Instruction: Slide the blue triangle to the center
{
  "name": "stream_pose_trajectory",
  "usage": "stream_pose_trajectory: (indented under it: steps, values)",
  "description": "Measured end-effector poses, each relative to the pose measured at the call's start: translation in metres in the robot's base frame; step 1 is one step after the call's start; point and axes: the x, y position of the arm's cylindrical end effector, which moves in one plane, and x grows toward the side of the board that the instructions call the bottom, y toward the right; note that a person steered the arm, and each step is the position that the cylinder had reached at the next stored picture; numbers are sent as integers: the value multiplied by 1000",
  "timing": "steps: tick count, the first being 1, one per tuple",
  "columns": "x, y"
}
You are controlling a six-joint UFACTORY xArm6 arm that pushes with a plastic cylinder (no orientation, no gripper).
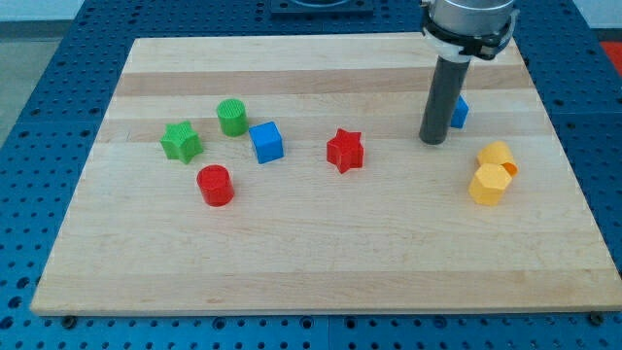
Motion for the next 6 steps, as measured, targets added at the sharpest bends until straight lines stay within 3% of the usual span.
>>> stream_pose_trajectory:
  steps: [2, 3, 4, 5, 6]
  values:
    - [2, 73]
    - [-28, 85]
    - [-45, 39]
    - [-37, -63]
    - [-37, -82]
